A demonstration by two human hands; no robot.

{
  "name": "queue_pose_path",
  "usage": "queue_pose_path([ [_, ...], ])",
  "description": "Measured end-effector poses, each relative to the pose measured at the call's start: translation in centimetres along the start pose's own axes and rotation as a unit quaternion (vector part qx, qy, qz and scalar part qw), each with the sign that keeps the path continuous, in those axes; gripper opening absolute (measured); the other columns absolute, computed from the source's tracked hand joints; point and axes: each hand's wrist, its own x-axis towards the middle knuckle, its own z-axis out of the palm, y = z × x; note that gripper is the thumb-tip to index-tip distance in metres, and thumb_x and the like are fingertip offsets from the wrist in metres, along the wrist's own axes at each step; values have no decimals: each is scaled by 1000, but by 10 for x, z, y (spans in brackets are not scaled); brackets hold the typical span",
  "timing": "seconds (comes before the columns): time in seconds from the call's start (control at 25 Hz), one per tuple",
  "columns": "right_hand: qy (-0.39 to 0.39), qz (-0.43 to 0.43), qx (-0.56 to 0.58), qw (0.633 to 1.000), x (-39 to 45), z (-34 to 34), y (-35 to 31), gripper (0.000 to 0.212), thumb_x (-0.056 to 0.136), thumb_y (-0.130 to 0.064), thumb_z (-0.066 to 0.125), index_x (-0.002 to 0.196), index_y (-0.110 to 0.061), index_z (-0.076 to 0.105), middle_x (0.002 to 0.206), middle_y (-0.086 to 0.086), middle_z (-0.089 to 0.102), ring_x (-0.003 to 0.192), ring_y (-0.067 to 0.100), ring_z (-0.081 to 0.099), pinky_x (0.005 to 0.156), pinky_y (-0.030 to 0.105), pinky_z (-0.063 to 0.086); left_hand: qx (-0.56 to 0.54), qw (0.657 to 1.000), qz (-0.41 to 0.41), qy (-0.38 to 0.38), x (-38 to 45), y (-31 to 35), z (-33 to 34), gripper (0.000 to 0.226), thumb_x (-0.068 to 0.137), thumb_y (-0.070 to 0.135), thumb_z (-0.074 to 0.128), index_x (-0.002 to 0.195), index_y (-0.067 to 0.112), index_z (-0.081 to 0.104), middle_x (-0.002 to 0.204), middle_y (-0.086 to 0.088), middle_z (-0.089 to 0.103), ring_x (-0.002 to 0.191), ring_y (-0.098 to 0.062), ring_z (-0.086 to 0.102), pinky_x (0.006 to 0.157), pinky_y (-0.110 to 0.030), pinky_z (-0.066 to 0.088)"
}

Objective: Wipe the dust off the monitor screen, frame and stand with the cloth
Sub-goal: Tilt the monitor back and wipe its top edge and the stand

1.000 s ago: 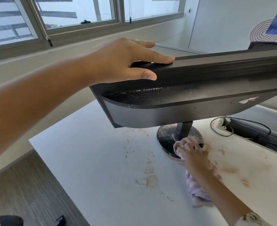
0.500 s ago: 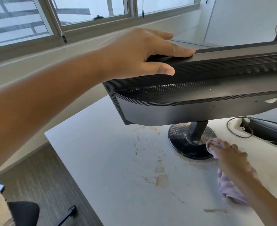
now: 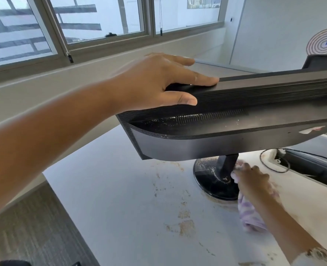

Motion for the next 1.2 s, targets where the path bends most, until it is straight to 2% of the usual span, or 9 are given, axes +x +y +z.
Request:
queue_pose_path([
  [0.08, -24, -25, 3, 999, 2, 6, -5, 40, 91, -22, 47, 130, -32, 46, 128, 0, 45, 117, 23, 44, 86, 40, 42, -9, 1000, -1, -4, -2, -1, 2, 45, 82, 62, 38, 126, 56, 30, 133, 13, 53, 136, -4, 30, 107, -46, 33],
  [0.24, -102, 148, 15, 984, 10, -26, 0, 62, 88, -19, 51, 143, -24, 24, 144, 5, 30, 126, 29, 35, 97, 44, 42, -12, 1000, 5, -1, 0, 4, 0, 47, 81, 63, 36, 127, 56, 28, 130, 13, 56, 135, -6, 31, 107, -48, 32],
  [0.44, 32, 24, -53, 998, -47, -26, -37, 53, 84, -22, 49, 135, -21, 36, 128, 4, 45, 107, 26, 50, 77, 35, 47, -11, 1000, 7, 2, -1, 1, 1, 46, 84, 59, 41, 127, 54, 29, 132, 23, 50, 135, -8, 31, 108, -47, 31],
  [0.56, 48, -60, 6, 997, -74, -21, -69, 53, 76, -20, 69, 125, -16, 50, 120, 13, 56, 101, 36, 56, 71, 40, 51, -14, 1000, 24, 4, 1, 1, -1, 47, 83, 60, 38, 129, 53, 29, 132, 25, 49, 135, -9, 32, 108, -46, 32],
  [0.68, -37, -26, -11, 999, -63, -20, -92, 59, 85, -18, 56, 139, -15, 31, 127, 16, 51, 113, 35, 48, 76, 40, 53, -26, 999, 20, 8, 0, -1, 2, 49, 83, 60, 38, 130, 53, 29, 131, 29, 46, 134, -9, 33, 106, -47, 34],
  [0.8, -129, 65, -4, 990, -29, -27, -112, 50, 93, -24, 48, 137, -3, 38, 129, 19, 52, 117, 35, 49, 90, 44, 51, -29, 999, 25, 10, -2, 2, 4, 48, 83, 61, 38, 129, 55, 26, 130, 31, 44, 133, -9, 34, 106, -47, 34],
  [0.92, -152, -10, -78, 985, -20, -28, -127, 52, 94, -26, 54, 137, 0, 41, 135, 18, 49, 122, 33, 50, 101, 41, 46, -17, 999, 29, 7, -3, 4, 2, 46, 83, 61, 37, 127, 59, 23, 129, 33, 43, 133, -8, 34, 107, -47, 33],
  [1.08, -128, 2, -113, 985, -35, -18, -112, 51, 85, -20, 60, 132, -8, 47, 125, 21, 53, 110, 40, 53, 85, 51, 53, -7, 999, 33, 9, -3, 4, 3, 47, 84, 60, 36, 128, 57, 23, 129, 33, 42, 132, -9, 35, 106, -47, 33],
  [1.2, -112, -1, -107, 988, -43, -3, -90, 62, 83, -20, 57, 141, -23, 36, 134, 23, 41, 117, 43, 43, 81, 51, 50, -4, 999, 32, 13, -5, 2, 3, 48, 84, 60, 35, 130, 55, 24, 131, 31, 42, 132, -8, 34, 107, -46, 32],
])
